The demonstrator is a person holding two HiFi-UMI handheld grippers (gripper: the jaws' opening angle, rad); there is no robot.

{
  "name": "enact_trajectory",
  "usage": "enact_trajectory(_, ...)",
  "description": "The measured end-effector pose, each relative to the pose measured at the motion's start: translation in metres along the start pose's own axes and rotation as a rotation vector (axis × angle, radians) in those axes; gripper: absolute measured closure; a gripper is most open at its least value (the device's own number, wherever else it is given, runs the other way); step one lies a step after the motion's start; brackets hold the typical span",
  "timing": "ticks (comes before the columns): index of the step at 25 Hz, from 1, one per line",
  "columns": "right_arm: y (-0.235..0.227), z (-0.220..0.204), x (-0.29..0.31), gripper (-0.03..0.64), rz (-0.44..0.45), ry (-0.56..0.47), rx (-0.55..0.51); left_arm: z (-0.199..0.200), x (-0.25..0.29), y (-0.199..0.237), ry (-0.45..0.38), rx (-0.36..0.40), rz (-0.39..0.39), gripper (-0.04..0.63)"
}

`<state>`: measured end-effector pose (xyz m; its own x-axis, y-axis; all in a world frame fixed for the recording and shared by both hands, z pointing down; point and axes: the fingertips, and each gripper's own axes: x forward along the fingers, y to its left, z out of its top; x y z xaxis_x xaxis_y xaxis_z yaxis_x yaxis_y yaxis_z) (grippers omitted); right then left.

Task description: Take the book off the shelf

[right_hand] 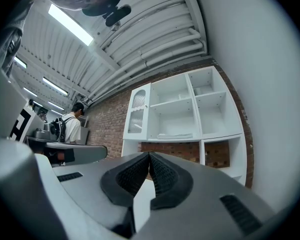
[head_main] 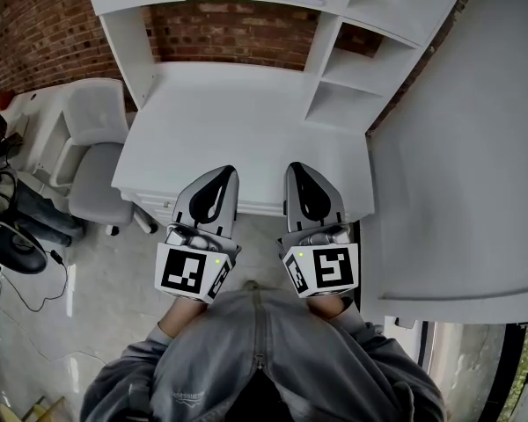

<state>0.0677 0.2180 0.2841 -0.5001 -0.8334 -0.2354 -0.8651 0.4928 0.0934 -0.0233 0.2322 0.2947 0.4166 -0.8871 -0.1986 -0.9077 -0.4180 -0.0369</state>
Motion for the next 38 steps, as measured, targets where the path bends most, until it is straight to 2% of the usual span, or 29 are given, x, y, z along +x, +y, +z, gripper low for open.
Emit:
enact_trajectory(14, -0.013, -0.011, -0.005, 0.591, 0.007, 0.009, 0.026, -0.011, 0.004, -0.001, 0.02, -0.007, 0.035, 0.589)
enact_trajectory(24, -0.021, -0.019, -0.006, 0.591, -0.017, 0.016, 0.015, -0.018, 0.016, -0.001, 0.014, -0.017, 0.01, 0.589)
enact_trajectory(38, -0.049, -0.027, 0.037, 0.591, -0.038, 0.014, -0.007, -0.027, 0.067, 0.024, 0.016, -0.013, -0.018, 0.589)
